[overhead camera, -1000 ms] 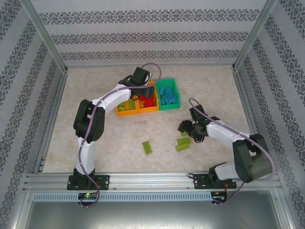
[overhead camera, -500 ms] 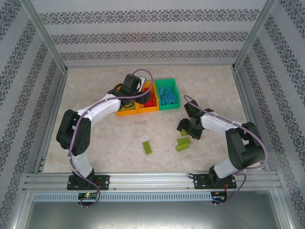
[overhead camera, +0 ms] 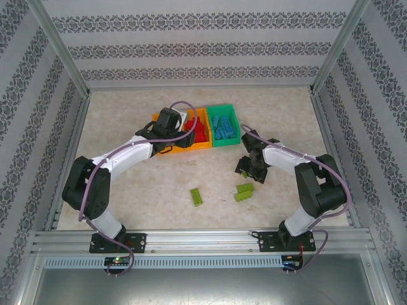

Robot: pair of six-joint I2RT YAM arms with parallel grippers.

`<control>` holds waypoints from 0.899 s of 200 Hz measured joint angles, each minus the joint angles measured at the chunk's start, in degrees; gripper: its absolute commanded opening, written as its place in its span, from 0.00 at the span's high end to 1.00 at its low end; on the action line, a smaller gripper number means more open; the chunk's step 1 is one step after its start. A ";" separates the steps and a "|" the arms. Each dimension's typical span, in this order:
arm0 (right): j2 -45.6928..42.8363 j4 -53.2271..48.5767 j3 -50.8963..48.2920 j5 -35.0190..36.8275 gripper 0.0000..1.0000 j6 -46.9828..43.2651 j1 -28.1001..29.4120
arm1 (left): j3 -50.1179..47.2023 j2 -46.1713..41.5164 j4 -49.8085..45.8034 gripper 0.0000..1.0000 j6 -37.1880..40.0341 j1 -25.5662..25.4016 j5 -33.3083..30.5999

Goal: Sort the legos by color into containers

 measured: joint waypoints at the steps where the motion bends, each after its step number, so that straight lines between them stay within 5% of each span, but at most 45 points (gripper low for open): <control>1: 0.02 -0.07 0.04 0.04 0.29 0.00 0.00 | -0.04 -0.04 0.02 0.32 0.02 0.00 0.00; 88: 4.28 -2.93 4.90 2.49 0.37 -5.42 1.77 | -3.43 -2.93 0.20 0.32 0.02 0.00 -0.02; 148: 8.52 3.39 9.99 3.26 0.69 -13.09 2.32 | -5.90 -5.62 0.20 0.31 -0.22 0.00 -0.04; 180: 8.55 3.61 11.06 4.22 0.77 -15.37 3.37 | -8.55 -9.46 0.24 0.31 -0.70 0.00 -0.31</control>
